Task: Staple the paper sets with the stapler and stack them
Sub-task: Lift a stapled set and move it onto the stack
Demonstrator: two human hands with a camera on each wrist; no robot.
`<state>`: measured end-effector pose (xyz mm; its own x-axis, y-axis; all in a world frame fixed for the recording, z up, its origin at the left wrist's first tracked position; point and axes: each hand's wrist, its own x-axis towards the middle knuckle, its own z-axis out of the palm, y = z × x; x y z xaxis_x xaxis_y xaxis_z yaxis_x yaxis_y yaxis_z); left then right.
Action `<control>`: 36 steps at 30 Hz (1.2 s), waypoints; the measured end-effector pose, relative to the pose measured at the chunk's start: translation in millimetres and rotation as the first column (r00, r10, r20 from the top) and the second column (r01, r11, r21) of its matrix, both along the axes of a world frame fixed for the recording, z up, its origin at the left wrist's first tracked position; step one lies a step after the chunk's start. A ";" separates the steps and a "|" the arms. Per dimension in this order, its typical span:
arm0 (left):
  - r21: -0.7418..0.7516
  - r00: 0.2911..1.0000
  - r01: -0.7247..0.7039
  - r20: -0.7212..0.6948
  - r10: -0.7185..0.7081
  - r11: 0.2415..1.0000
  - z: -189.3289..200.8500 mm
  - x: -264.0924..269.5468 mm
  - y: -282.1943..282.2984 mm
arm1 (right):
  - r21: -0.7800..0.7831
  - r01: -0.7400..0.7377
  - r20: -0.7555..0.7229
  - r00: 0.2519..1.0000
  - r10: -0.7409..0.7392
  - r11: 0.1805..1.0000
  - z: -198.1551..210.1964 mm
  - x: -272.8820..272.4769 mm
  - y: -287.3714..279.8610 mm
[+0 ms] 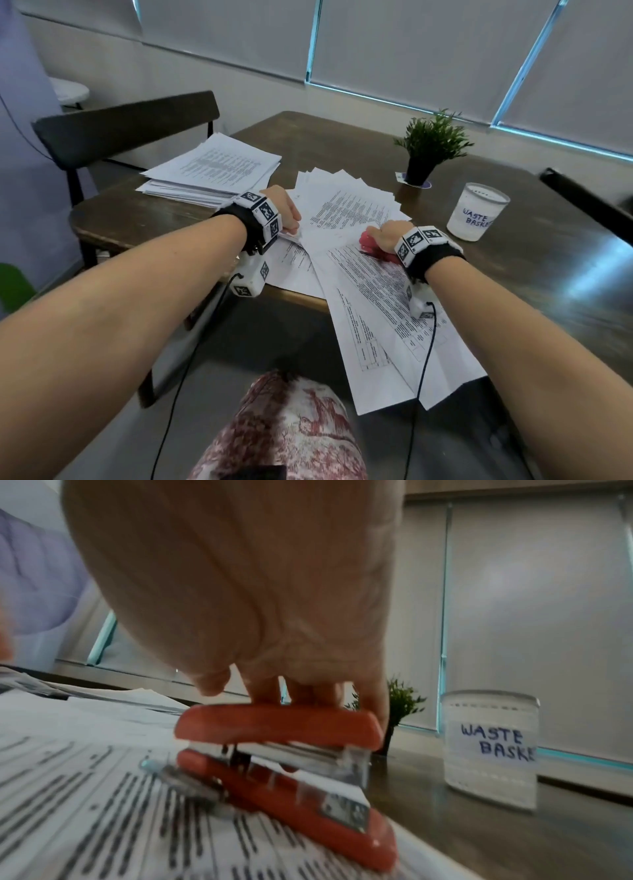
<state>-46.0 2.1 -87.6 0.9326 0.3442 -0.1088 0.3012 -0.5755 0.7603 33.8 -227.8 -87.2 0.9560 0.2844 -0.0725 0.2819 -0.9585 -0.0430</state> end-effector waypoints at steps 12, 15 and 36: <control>-0.314 0.995 0.020 0.103 0.013 0.949 31.9 15.5 -54.7 | 0.555 -0.346 0.222 0.938 0.266 0.756 31.9 -22.5 32.7; -0.316 0.997 0.038 0.075 -0.015 0.948 33.8 23.8 -60.7 | 0.577 -0.332 0.220 0.943 0.250 0.746 31.5 -18.0 30.5; 0.382 0.901 0.433 -0.202 -0.384 0.816 -7.2 62.3 -87.1 | 0.447 0.125 0.320 0.902 -0.289 0.886 70.5 42.6 -74.8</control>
